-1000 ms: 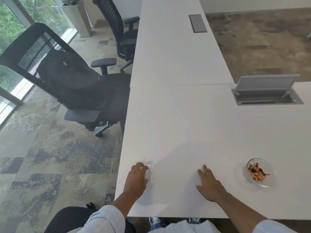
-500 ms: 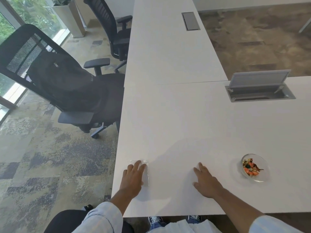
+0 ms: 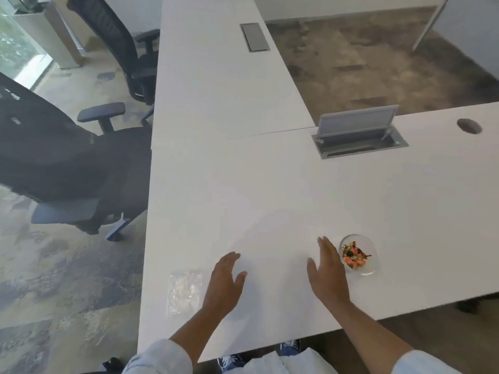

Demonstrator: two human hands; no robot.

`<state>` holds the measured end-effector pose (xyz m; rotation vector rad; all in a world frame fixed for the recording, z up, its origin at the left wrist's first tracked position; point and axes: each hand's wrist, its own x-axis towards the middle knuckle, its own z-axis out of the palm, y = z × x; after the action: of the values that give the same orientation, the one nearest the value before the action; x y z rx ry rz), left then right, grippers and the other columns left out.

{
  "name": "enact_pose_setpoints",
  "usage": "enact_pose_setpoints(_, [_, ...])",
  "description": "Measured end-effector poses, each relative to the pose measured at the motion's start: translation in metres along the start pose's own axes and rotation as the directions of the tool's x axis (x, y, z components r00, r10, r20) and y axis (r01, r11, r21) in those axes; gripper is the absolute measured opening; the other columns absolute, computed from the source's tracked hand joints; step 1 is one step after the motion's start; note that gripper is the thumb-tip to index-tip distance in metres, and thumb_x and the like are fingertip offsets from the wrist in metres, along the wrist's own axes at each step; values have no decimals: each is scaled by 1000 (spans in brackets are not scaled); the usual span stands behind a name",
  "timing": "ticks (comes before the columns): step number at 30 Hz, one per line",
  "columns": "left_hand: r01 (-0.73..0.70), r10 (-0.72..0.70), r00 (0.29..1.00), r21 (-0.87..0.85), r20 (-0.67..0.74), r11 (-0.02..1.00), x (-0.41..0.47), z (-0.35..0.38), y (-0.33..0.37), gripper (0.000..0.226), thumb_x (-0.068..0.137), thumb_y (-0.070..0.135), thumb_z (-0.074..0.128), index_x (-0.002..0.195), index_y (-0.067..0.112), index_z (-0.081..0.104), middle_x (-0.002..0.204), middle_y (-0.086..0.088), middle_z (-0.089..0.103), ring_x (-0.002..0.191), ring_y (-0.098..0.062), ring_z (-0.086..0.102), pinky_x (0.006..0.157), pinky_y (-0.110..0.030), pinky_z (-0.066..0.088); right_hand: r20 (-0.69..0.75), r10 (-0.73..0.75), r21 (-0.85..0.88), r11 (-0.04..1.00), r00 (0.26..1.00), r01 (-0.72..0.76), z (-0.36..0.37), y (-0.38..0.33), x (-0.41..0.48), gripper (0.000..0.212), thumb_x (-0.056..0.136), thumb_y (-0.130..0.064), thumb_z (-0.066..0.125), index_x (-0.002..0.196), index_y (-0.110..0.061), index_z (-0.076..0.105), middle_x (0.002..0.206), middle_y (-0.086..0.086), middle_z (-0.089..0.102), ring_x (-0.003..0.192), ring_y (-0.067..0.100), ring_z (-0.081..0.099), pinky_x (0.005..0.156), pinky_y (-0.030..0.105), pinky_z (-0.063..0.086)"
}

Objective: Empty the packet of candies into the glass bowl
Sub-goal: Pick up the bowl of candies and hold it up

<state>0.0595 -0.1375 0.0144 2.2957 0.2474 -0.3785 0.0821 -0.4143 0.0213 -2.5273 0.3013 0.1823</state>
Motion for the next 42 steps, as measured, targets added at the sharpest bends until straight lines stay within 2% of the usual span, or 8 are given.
enact_pose_setpoints(7, [77,-53,994,-279,93,957,38,65,101,44,107,25,68,149,11,64,154,-5,67,141,-22,63,114,-26,47,-151,186,135,977,971,-166,-47,46,20,57,105,-10,57,159,-2,39,165,18,43,154,38,38,126,54,38])
enact_pose_setpoints(18, [286,-182,941,-387,285,877,63,147,189,43,109,21,61,151,9,63,156,-11,65,144,-26,60,108,-25,43,-15,512,313,818,859,-482,-76,103,40,50,111,-15,46,160,-3,40,164,18,46,153,38,42,126,51,38])
enact_pose_setpoints(20, [304,-195,933,-370,304,878,64,158,195,43,112,18,56,153,9,61,161,-10,61,148,-26,57,111,-26,43,5,558,342,779,830,-526,-73,111,43,25,110,-10,43,126,-5,61,129,16,65,126,37,59,96,44,57])
enact_pose_setpoints(22, [319,-206,924,-352,323,880,65,167,199,44,113,15,52,156,9,58,164,-9,58,151,-26,54,117,-29,43,2,562,351,774,827,-527,-71,112,44,22,106,-4,39,92,-15,52,95,4,56,98,28,53,66,28,43])
enact_pose_setpoints(25, [352,-214,903,-356,372,866,66,178,204,40,111,9,49,147,12,67,153,-7,66,138,-27,63,107,-32,51,17,570,385,755,822,-531,-70,114,45,29,110,-13,41,119,-6,68,113,10,69,109,32,64,88,43,56])
enact_pose_setpoints(28, [352,-199,894,-353,401,867,65,184,208,44,102,0,49,106,28,82,116,-6,83,109,-36,75,78,-35,57,58,580,489,693,813,-529,-69,115,46,35,111,-18,47,137,-7,67,129,13,71,124,35,64,109,54,55])
enact_pose_setpoints(33, [361,-211,907,-415,365,835,64,182,208,46,101,-1,56,87,36,80,111,-10,85,117,-35,76,92,-53,68,66,563,538,675,824,-505,-68,112,46,28,109,-15,52,129,-11,72,116,7,74,114,30,67,95,43,59])
enact_pose_setpoints(42, [377,-300,926,-525,228,763,76,128,186,59,99,-3,53,80,43,84,105,-6,86,106,-30,79,91,-53,71,140,426,545,721,894,-429,-53,51,73,30,107,-14,48,126,-11,72,115,10,74,113,35,67,92,46,56])
